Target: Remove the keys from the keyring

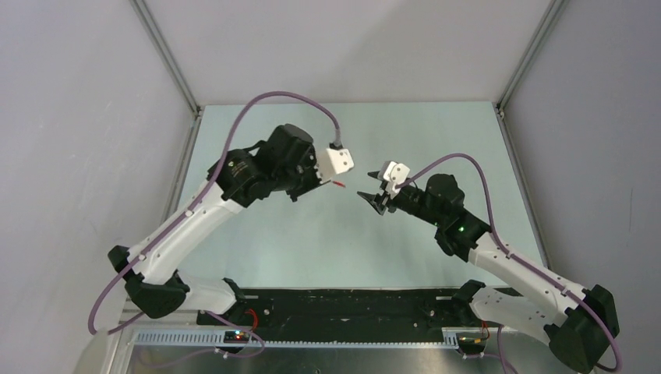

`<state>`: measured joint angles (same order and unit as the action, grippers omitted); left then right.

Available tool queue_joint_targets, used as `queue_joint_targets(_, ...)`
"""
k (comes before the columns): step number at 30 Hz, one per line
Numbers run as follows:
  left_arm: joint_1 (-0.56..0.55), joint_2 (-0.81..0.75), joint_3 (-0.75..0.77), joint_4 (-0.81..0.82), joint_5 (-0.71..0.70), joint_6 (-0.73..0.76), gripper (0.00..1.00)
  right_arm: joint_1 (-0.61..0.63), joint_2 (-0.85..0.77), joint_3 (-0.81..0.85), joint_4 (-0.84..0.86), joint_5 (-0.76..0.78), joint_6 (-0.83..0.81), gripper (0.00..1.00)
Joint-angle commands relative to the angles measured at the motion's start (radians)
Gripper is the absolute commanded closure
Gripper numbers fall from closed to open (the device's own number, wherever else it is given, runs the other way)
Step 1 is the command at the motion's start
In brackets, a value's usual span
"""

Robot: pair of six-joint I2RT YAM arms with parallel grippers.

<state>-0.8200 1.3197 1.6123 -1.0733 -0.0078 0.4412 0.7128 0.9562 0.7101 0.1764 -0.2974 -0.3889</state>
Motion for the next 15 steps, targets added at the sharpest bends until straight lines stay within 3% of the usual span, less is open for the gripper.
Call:
queue_joint_targets(1,-0.085,0.017,0.082,-0.116,-0.318,0.28,1.0,-0.008,-0.003,-0.01,0.125,-0.084,0.086,0.43)
queue_joint_targets(4,-0.11,0.036,0.103,-0.067,-0.482,0.38,1.0,-0.014,0.011,-0.015,0.186,-0.095,0.114,0.44)
queue_joint_targets(9,-0.121,-0.062,-0.039,0.203,-0.53,0.545,1.0,-0.016,0.023,-0.029,0.29,-0.124,0.142,0.44)
queue_joint_targets(12,-0.11,-0.188,-0.212,0.47,-0.395,0.631,1.0,-0.019,0.028,-0.029,0.347,-0.173,0.147,0.46)
queue_joint_targets(15,-0.066,-0.297,-0.356,0.659,-0.149,0.622,1.0,-0.02,0.032,-0.029,0.404,-0.214,0.155,0.49)
